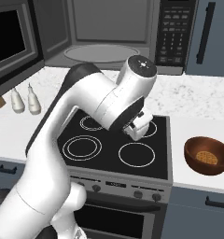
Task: Open the microwave, place the bowl with waffle inside the microwave, then close the microwave door and turn it on.
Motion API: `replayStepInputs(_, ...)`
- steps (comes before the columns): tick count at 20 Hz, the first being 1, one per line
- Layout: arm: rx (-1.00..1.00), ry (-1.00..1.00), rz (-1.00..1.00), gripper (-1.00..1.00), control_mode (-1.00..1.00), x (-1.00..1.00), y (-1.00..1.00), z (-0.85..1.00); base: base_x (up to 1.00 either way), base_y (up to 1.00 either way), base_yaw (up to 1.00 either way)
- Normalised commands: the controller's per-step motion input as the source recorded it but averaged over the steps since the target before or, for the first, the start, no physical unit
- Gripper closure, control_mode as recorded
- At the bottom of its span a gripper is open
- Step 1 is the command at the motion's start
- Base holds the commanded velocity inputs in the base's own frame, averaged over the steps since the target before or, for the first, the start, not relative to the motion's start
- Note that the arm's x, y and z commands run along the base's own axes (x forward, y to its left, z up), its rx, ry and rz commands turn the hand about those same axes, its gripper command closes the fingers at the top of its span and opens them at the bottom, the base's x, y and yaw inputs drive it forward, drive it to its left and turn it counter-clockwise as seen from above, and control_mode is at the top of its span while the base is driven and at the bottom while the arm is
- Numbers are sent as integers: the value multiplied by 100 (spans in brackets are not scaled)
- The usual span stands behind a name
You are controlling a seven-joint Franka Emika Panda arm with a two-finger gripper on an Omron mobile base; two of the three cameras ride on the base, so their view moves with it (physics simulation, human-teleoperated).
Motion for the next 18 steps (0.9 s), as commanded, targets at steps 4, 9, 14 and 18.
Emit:
replayStepInputs(4,-4,-4,2,-100,-100,19,-96,-42,0,0,0)
replayStepInputs(9,-9,-16,-9,-100,-100,11,-88,-46,0,0,0)
replayStepInputs(14,-13,-29,-25,-100,-100,0,-78,-50,0,0,0)
replayStepInputs(18,-10,-20,-30,-100,-100,6,-66,-46,0,0,0)
